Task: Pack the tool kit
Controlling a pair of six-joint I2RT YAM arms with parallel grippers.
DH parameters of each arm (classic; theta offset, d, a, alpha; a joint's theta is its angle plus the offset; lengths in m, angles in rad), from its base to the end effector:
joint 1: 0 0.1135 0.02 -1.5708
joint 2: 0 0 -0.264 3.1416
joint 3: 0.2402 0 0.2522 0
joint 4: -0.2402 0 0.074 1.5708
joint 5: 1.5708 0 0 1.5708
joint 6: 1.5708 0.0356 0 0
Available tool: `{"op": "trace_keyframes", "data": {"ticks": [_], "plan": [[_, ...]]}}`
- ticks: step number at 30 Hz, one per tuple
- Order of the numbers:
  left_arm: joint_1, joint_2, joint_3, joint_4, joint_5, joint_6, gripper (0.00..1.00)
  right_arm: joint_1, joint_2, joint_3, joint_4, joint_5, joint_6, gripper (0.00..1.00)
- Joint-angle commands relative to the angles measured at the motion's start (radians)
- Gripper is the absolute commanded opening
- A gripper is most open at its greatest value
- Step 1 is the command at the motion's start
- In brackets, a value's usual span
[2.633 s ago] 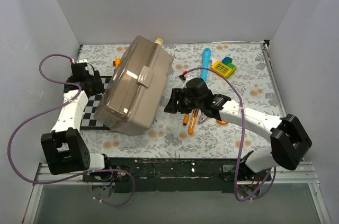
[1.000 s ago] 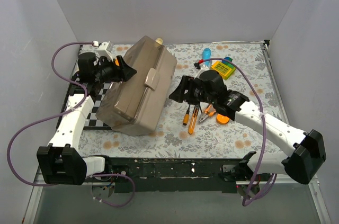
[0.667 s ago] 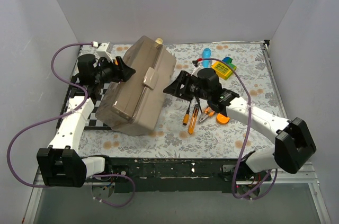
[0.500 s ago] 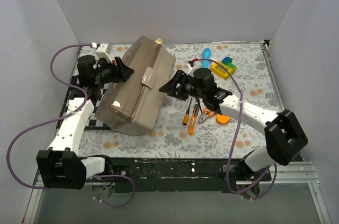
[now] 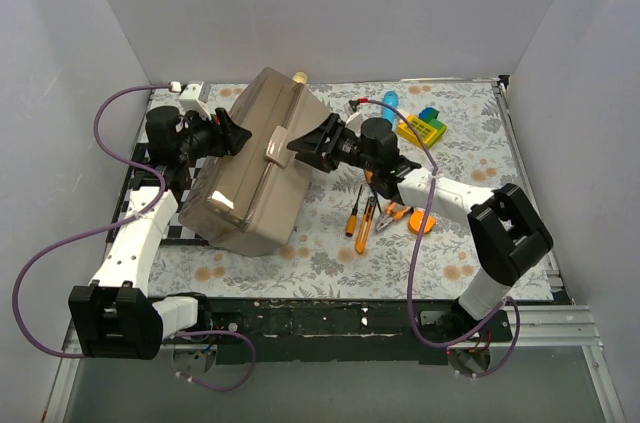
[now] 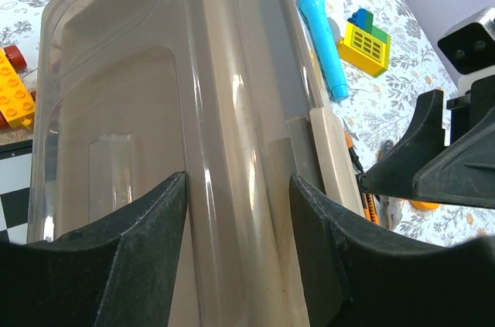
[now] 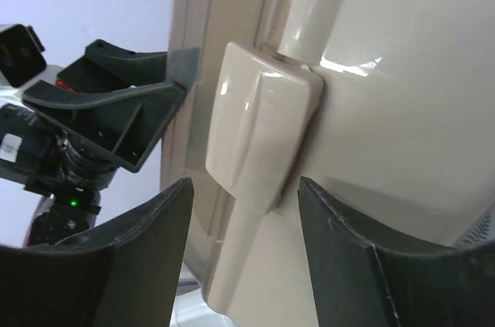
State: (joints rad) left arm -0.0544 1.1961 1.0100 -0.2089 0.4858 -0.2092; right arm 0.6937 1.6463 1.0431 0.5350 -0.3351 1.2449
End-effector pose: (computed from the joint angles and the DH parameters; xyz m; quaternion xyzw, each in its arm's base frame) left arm 0.2713 -0.0314 0.3322 0.0705 0.8156 -0.2692 0.5074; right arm 0.2870 0.2539 0.2799 0.0866 0.7244 0.6239 0.2804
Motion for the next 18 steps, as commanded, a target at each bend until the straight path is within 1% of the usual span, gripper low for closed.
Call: {"op": "trace_keyframes", "data": {"ticks": [1,4,9,13,18], "plan": [[-0.019,0.06,-0.067,-0.242,-0.007,0.044,0.36,0.003,0.059,0.046,0.164,-0.028,0.129,0.64],[-0.019,0.062,-0.067,-0.242,-0.007,0.044,0.36,0.01,0.098,0.046,0.215,-0.027,0.186,0.63],[-0.019,0.065,-0.065,-0.242,-0.004,0.045,0.36,0.029,0.132,0.054,0.223,-0.009,0.243,0.63],[-0.019,0.068,-0.063,-0.242,0.007,0.045,0.35,0.036,0.165,0.046,0.307,-0.012,0.332,0.62],[-0.019,0.069,-0.065,-0.242,0.007,0.047,0.34,0.041,0.175,0.031,0.353,-0.002,0.37,0.61]]}}
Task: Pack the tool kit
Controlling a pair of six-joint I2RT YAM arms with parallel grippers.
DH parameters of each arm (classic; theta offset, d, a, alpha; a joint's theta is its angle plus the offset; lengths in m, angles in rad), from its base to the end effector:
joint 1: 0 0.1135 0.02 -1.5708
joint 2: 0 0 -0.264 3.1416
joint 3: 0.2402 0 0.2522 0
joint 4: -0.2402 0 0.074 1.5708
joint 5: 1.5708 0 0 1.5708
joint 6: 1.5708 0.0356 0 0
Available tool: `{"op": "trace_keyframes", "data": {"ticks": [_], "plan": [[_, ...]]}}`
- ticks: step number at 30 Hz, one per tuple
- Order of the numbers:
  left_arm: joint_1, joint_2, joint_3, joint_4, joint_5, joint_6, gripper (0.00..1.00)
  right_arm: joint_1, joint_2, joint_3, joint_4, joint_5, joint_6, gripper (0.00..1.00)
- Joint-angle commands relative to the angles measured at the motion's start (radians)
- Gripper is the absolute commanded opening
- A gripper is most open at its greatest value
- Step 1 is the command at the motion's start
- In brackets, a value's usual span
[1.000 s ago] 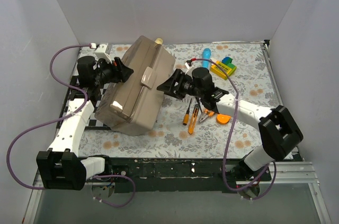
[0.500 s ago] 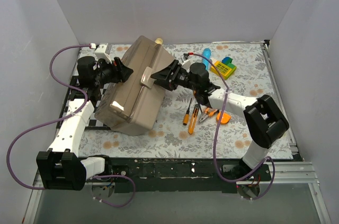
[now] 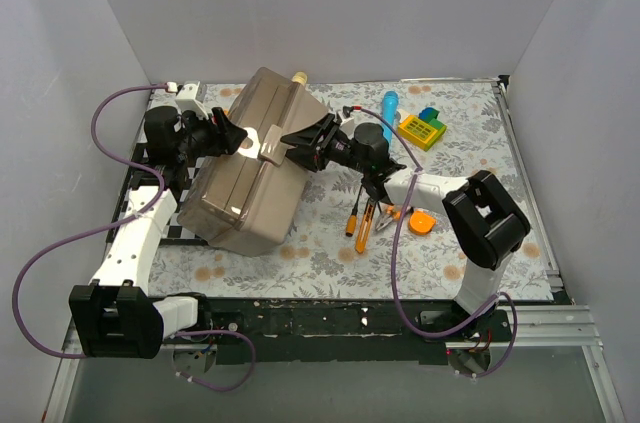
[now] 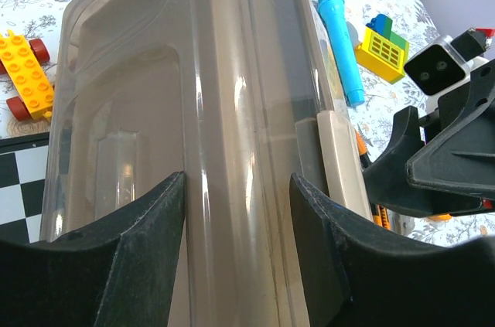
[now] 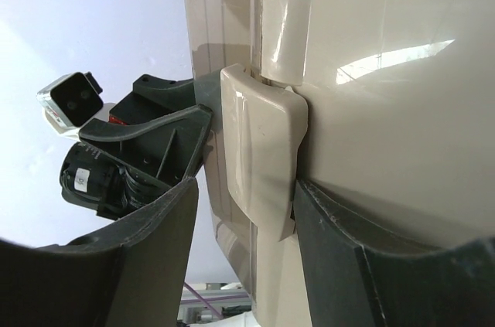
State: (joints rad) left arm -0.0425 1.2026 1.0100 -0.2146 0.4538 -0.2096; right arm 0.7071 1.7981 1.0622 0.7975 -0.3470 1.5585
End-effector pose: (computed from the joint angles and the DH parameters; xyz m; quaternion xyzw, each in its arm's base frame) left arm 0.2733 -0.0272 0.3298 0.0553 0.8215 -0.2538 0.5076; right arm 0.3028 0.2746 0.2574 0.1641 0.6664 0.7000 0.1973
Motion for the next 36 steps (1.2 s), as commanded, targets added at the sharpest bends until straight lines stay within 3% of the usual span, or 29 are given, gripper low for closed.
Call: {"op": "trace_keyframes", "data": {"ticks": [1,36], "plan": [[-0.031,0.066,-0.064,-0.236,0.04,0.047,0.34,0.028,0.021,0.004,0.098,0.014,0.063,0.61],[-0.031,0.1,-0.053,-0.252,0.008,0.049,0.31,0.026,0.029,-0.119,0.539,0.135,0.118,0.57]]}}
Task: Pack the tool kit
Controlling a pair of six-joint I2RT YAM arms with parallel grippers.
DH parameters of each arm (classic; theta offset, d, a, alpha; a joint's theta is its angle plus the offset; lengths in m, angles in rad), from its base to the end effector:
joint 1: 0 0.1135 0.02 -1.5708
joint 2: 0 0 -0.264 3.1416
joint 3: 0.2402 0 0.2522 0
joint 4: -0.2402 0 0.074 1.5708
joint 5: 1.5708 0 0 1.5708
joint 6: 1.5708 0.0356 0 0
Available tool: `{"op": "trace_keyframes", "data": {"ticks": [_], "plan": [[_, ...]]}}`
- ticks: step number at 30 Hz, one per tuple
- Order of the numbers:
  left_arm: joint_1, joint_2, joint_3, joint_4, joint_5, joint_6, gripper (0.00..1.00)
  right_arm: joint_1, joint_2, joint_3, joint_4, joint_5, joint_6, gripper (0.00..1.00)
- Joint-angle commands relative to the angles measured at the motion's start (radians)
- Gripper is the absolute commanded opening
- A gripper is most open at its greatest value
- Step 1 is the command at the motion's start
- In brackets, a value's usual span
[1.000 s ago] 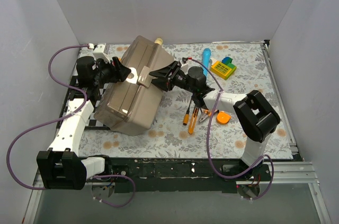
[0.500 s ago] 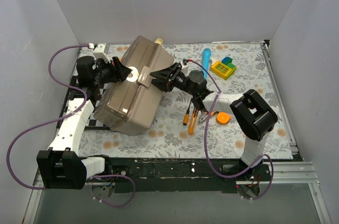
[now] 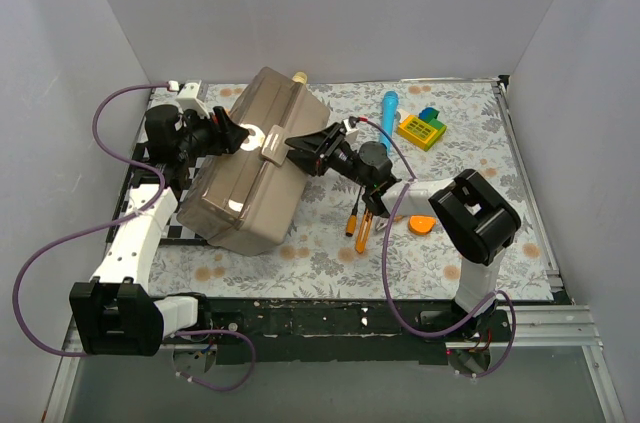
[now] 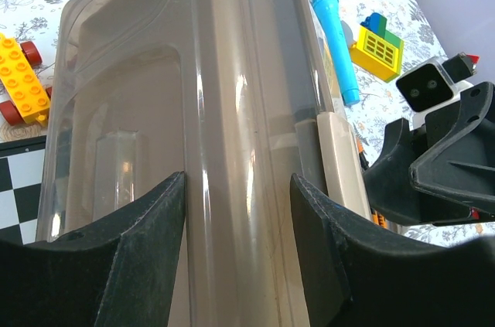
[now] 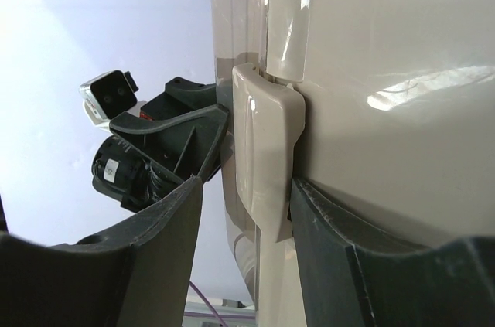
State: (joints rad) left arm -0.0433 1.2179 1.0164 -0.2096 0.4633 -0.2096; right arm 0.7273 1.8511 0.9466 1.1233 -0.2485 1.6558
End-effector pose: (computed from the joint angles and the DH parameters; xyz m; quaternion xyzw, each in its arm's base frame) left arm 0.2768 -0.0279 0.3287 0.0577 0.8218 -0.2578 0.5048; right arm 0.2911 0.2708 0.2353 0.1915 0.5984 0.7478 0.2145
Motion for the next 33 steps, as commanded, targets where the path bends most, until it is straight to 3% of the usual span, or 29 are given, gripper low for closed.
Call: {"op": "trace_keyframes", "data": {"ticks": [1,24,29,33], "plan": [[-0.03,0.086,-0.059,-0.26,-0.005,0.049,0.32,0.007,-0.027,-0.006,0.219,0.04,0.018,0.57],[-0.03,0.094,-0.052,-0.278,-0.049,0.052,0.31,0.008,-0.043,-0.06,0.317,0.106,0.004,0.55],[-0.03,0.092,-0.052,-0.278,-0.054,0.053,0.31,0.009,-0.102,-0.106,0.153,0.118,-0.019,0.53],[-0.03,0.088,-0.052,-0.278,-0.052,0.053,0.31,0.012,-0.187,-0.15,-0.084,0.158,-0.06,0.53]]}}
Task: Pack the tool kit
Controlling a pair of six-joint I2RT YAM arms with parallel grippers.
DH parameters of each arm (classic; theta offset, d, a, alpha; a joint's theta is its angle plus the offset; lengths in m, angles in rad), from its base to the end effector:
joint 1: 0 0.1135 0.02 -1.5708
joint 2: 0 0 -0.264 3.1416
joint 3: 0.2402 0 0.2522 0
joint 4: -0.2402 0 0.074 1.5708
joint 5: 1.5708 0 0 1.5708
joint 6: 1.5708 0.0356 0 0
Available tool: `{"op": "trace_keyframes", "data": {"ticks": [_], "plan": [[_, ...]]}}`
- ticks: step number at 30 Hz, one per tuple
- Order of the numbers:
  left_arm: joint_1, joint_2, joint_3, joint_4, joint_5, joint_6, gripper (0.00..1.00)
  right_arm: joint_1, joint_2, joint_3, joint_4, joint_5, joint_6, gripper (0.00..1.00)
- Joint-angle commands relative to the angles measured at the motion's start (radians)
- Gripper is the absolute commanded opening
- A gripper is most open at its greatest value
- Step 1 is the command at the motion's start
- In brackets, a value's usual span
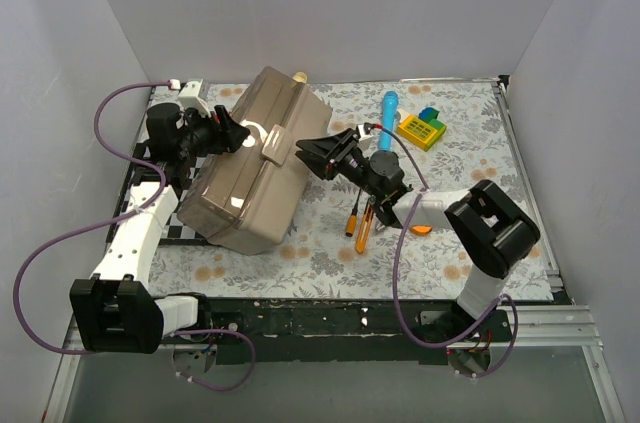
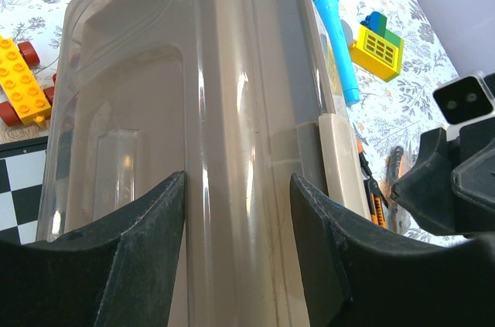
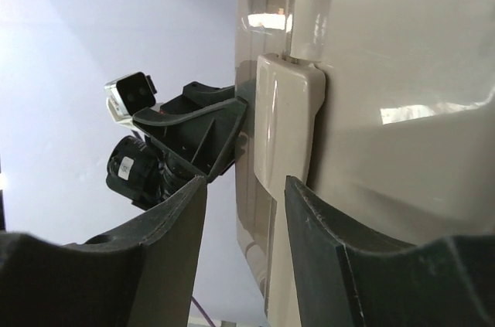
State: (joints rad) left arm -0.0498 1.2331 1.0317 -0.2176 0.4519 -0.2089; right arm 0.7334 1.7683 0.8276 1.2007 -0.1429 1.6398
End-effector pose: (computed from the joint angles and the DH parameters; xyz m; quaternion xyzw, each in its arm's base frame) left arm 0.2803 -0.0295 0.3292 0.0567 0.8245 -0.2548 0.5021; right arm 0.2716 0.2516 0.2379 0.2153 0.5713 0.7494 0.2561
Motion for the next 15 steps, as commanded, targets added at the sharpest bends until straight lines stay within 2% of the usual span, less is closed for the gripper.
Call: {"op": "trace_keyframes", "data": {"ticks": [1,4,15], "plan": [[-0.024,0.072,-0.067,-0.27,-0.041,0.052,0.31,0.006,-0.119,-0.025,-0.231,0.048,-0.058,0.53],[-0.024,0.071,-0.067,-0.27,-0.039,0.052,0.31,0.006,-0.132,0.004,-0.314,0.031,-0.101,0.53],[-0.024,0.071,-0.068,-0.27,-0.035,0.054,0.31,0.006,-0.05,0.11,-0.339,-0.046,-0.12,0.53]]}}
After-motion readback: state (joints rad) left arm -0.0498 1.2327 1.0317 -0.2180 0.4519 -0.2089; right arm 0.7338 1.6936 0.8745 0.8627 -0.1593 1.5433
